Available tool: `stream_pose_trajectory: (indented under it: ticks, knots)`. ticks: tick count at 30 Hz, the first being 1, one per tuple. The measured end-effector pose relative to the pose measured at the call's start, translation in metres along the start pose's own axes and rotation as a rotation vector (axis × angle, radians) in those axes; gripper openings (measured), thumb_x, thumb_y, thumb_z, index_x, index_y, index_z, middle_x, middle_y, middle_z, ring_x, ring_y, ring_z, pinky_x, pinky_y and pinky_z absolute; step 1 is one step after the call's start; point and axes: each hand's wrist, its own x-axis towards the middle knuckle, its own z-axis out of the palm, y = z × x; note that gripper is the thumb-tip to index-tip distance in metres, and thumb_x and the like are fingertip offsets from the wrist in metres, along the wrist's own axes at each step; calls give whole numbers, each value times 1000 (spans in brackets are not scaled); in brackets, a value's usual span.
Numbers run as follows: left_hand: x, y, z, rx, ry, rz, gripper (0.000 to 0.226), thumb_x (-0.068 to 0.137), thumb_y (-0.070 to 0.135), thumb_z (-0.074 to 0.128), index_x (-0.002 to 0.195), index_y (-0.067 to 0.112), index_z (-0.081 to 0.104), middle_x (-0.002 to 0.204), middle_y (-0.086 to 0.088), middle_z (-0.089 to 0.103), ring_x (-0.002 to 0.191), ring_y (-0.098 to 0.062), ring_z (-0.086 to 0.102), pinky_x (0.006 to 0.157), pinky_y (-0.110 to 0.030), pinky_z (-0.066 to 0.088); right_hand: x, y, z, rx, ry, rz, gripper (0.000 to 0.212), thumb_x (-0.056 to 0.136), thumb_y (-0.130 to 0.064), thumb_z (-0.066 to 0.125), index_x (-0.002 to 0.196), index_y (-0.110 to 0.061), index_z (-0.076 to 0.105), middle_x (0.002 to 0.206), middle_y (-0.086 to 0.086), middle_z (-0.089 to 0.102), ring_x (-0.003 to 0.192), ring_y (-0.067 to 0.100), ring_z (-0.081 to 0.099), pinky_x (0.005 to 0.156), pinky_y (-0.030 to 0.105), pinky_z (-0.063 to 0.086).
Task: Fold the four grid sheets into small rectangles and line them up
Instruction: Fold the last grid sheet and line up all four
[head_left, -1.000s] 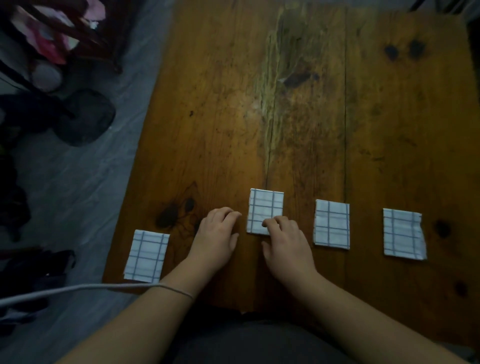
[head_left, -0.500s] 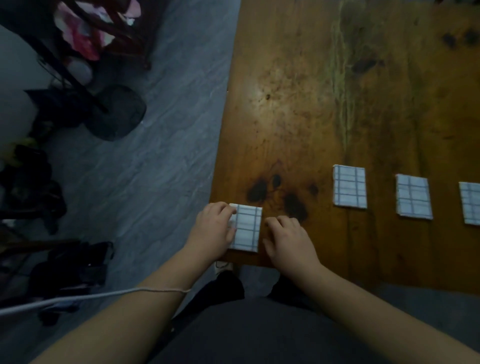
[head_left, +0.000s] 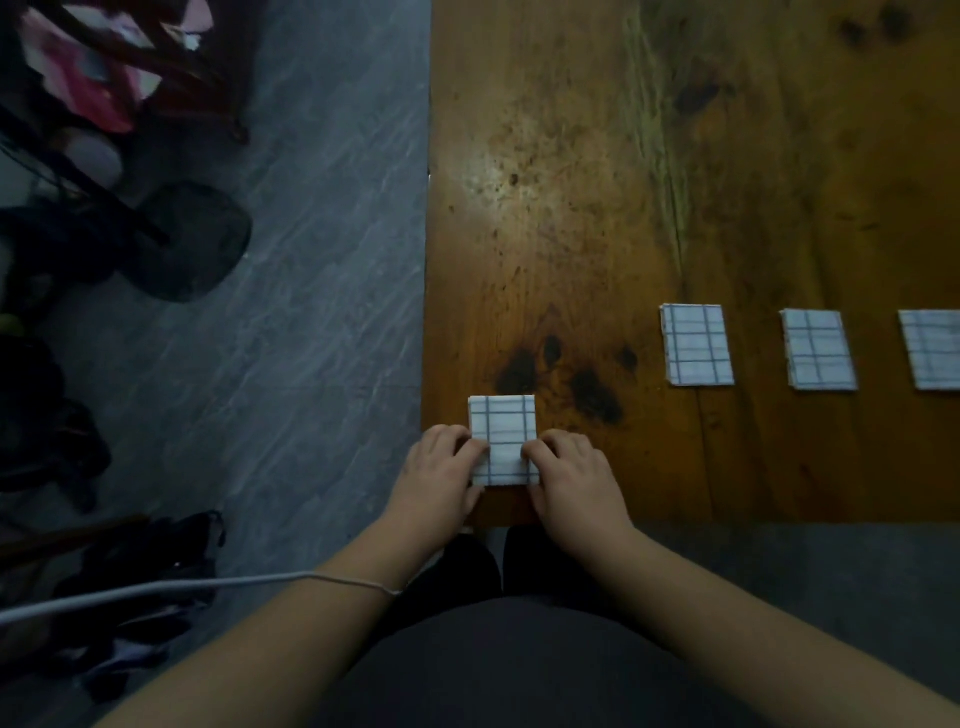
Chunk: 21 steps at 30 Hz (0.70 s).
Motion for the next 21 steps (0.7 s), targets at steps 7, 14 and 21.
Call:
stream_pose_trajectory:
  ticks: [7,14,21]
  knots:
    - [49,30,-6,17,7,15,49,88,34,67,133,30,48,138,1,44,134,-20,33,113,-39,34,29,36,-23,8,15,41,38,95,-31,58,131,-33,48,137,-3,48,128,21,42,106,39,39]
    - [100,66,-15,15,-16,33,50,91,35,63,138,30,45,143,2,42,137,-19,31,117,-42,31,54,83,-49,9,33,93,38,96,-34,56,133,-34,48,140,-3,50,131,21,42,109,42,37]
    - [127,79,-25,36,-4,-23,50,93,34,61,140,31,45,145,2,41,138,-19,31,117,-40,30,76,99,-66,31,29,74,39,97,-32,55,135,-33,47,143,-3,47,132,21,41,111,42,35]
